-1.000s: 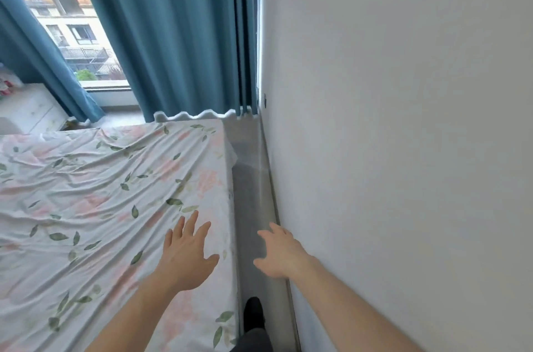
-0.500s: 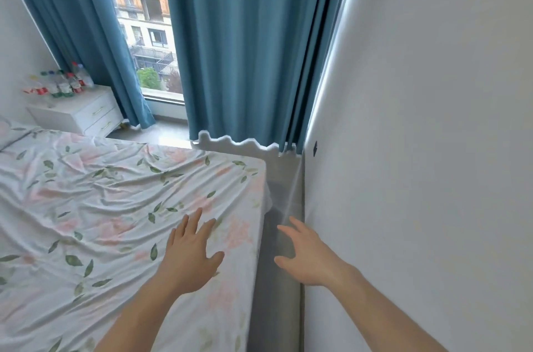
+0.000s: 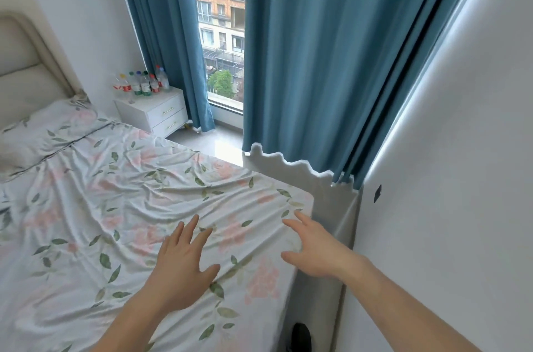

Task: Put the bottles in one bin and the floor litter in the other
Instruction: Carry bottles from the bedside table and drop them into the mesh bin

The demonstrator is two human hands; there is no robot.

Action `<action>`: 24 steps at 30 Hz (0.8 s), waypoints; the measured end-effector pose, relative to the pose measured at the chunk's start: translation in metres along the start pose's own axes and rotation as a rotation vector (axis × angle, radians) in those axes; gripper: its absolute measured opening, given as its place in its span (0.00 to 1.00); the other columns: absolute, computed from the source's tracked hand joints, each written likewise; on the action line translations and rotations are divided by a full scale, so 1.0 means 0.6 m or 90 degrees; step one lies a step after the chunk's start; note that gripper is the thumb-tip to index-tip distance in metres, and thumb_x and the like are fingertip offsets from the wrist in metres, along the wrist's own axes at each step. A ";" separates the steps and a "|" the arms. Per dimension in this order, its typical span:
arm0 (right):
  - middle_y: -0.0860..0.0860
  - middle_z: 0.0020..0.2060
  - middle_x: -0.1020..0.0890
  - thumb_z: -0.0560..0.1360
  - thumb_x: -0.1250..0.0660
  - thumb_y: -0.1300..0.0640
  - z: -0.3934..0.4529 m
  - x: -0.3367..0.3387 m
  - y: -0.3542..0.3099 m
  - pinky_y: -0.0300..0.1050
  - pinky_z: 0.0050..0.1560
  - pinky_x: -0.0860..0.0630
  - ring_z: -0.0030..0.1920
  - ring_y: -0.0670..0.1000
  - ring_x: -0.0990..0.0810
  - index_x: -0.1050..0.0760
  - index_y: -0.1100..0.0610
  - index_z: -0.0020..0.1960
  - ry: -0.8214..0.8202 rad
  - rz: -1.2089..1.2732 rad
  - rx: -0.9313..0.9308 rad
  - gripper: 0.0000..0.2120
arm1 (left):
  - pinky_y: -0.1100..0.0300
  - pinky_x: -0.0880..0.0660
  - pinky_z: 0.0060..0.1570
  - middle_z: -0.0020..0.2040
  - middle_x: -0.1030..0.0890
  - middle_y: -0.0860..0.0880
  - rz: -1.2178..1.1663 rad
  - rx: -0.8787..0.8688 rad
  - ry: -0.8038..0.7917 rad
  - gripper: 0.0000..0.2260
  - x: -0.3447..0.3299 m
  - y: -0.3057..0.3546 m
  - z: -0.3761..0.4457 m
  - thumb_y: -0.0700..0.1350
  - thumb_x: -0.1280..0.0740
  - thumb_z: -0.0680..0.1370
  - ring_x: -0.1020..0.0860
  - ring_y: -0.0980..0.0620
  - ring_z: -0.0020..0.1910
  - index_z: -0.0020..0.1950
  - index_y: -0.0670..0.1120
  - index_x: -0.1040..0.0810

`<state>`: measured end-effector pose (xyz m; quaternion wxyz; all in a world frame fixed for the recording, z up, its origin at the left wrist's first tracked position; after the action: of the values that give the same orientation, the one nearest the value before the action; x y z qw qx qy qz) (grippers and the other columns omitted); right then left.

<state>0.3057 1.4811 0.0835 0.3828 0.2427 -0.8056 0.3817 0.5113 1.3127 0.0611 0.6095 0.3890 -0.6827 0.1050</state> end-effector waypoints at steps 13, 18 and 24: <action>0.42 0.82 0.55 0.78 0.35 0.41 0.349 0.263 0.095 0.48 0.78 0.41 0.81 0.48 0.50 0.47 0.42 0.81 -0.045 -0.043 0.146 0.36 | 0.50 0.58 0.80 0.83 0.59 0.56 -0.048 0.111 0.074 0.31 0.103 0.145 0.324 0.62 0.40 0.81 0.62 0.50 0.82 0.82 0.60 0.49; 0.40 0.81 0.55 0.78 0.36 0.40 0.419 0.318 0.108 0.45 0.77 0.40 0.81 0.46 0.51 0.48 0.40 0.81 -0.058 -0.022 0.172 0.36 | 0.52 0.57 0.80 0.82 0.59 0.58 -0.059 0.129 0.108 0.31 0.142 0.157 0.378 0.62 0.39 0.81 0.60 0.51 0.82 0.81 0.61 0.47; 0.38 0.81 0.56 0.77 0.34 0.38 0.492 0.360 0.131 0.47 0.78 0.44 0.81 0.44 0.53 0.47 0.39 0.81 -0.018 0.004 0.173 0.37 | 0.51 0.56 0.79 0.83 0.59 0.55 -0.031 0.105 0.109 0.32 0.165 0.172 0.491 0.62 0.39 0.81 0.60 0.49 0.82 0.82 0.59 0.47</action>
<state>-0.0029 1.2698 0.1000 0.3340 0.2950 -0.7525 0.4849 0.2268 1.1604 0.1166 0.6340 0.4436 -0.6076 0.1790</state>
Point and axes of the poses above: each hand's wrist, its own z-axis towards the middle knuckle, its own x-axis out of the back of the hand, y = z × x, the point moved 9 cm from there along z, towards the middle knuckle
